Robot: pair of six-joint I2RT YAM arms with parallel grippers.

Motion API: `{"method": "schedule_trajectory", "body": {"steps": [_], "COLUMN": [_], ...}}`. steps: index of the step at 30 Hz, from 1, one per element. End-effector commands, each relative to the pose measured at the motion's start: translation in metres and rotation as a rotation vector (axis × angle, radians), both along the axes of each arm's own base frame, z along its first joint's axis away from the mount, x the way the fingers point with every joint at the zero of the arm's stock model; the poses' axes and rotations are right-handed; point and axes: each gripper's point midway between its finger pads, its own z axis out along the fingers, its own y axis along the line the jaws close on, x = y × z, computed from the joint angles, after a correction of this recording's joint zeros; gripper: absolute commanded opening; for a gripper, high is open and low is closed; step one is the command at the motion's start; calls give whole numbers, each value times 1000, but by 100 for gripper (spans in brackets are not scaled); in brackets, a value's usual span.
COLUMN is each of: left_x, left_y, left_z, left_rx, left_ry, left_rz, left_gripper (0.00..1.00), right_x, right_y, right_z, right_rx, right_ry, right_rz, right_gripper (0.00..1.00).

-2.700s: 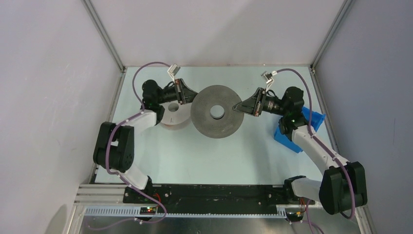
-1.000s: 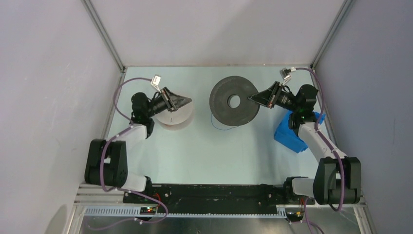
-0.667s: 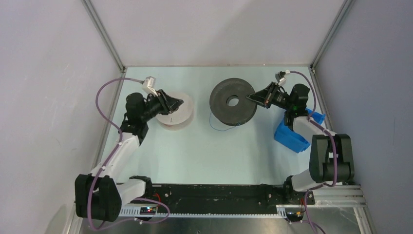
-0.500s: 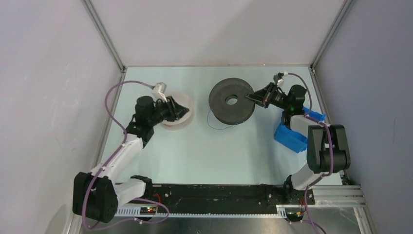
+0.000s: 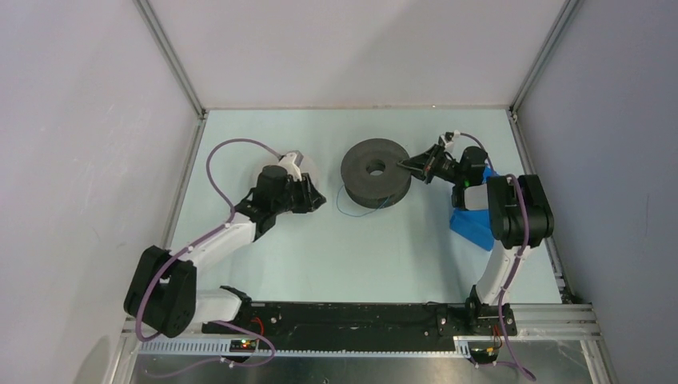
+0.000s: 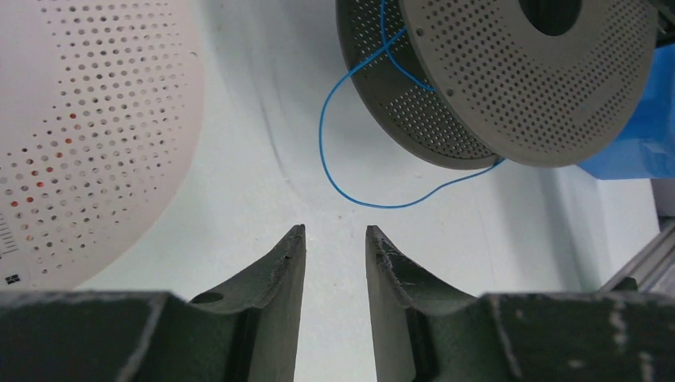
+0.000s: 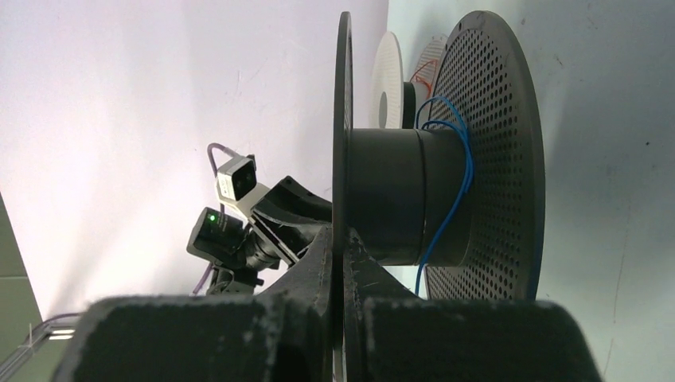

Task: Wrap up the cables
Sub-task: Wrap the cable around the cable reel.

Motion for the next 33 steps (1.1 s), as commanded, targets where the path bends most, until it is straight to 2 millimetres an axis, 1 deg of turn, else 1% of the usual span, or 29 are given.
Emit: {"method": "schedule_trajectory", "body": {"steps": [1,2,3,4,9,10,11,12,13,14,15,16,17,23,25,28,33], "left_x": [21,20,21,18,12,12,12,12,13,13,14,14,15,19,20,21,21], "left_y": [1,-1,-3,-6,-20,-23,-28,-30,-35,-38,-43,-44,-46,-45,-48,-52,-53], "left_z": [3,-3,-5,-10,-17,-20,-20,-26,-25,-30,-28,-33,-33,-42,-41,-41,-45], "left_rx": [26,22,11,5,-34,-34,-50,-51,-76,-88,-101,-105,-111,-115,-135,-159,-157], "left_ry": [-41,-27,-19,0,14,24,25,42,43,65,59,75,73,80,77,84,91], "left_rz": [42,31,30,18,2,2,1,2,5,8,3,9,10,54,54,46,45], "left_gripper": [36,36,35,35,35,36,37,37,38,38,38,38,39,40,40,38,28], "right_x": [4,4,3,3,4,4,3,3,3,2,2,1,0,-1,-2,-2,-2], "right_y": [3,3,2,1,-1,-1,-1,-1,-1,-1,-1,-1,-1,0,-1,-1,-1], "right_z": [28,25,26,27,30,31,31,31,31,32,32,33,33,36,36,36,37], "right_rx": [49,65,80,84,78,77,76,76,77,78,80,80,80,80,79,82,84], "right_ry": [-143,-118,-121,-124,-139,-140,-142,-143,-142,-146,-145,-147,-148,-157,-159,-156,-161], "right_rz": [39,44,48,47,41,42,44,46,47,49,52,54,56,63,64,63,65], "right_gripper": [0,0,0,0,0,0,0,0,0,0,0,0,0,0,0,0,0]}}
